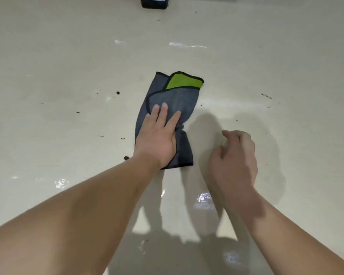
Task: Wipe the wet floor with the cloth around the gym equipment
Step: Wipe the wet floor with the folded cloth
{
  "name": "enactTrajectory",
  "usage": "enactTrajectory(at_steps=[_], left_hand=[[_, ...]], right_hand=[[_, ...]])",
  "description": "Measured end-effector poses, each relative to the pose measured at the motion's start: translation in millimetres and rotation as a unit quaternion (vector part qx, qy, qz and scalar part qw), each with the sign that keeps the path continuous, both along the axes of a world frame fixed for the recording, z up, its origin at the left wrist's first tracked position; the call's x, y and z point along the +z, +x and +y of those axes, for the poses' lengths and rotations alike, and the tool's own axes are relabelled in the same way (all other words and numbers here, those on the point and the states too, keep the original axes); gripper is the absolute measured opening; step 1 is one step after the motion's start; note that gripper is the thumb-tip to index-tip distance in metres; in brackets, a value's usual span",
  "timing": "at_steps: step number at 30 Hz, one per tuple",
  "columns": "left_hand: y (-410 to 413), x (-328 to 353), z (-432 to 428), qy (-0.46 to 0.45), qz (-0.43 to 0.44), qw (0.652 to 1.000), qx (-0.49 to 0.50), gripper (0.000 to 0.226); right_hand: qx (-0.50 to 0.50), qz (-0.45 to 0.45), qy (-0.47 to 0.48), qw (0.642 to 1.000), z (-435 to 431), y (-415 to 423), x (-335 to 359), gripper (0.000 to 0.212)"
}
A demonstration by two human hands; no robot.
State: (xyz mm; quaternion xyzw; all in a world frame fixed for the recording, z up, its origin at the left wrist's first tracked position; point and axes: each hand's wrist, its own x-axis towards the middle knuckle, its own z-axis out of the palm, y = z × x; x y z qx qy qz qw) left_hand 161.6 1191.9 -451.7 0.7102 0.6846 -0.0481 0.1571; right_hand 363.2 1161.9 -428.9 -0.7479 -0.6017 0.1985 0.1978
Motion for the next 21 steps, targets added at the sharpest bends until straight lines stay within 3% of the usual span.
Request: enactTrajectory(at_steps=[4,8,12,16,21], left_hand=[[-31,-3,-118,-0.036,0.066,0.997,-0.016,0.063],[-69,10,-195,-0.086,0.036,0.995,0.041,0.06],[-101,29,-194,-0.194,0.082,0.968,0.132,0.066],[-138,33,-173,-0.229,0.092,0.952,0.18,0.07],[-218,35,-166,-0.212,0.106,0.964,0.118,0.069]], right_hand=[[0.067,0.001,0.036,0.997,-5,-64,-14,0.034],[0.192,0.044,0.052,0.979,-24,-149,-6,0.023],[0.272,0.122,-0.084,0.951,-36,-203,8,0.03],[0.302,0.153,-0.103,0.935,-29,-241,18,0.023],[0.349,0.141,-0.172,0.91,-25,-302,35,0.011]])
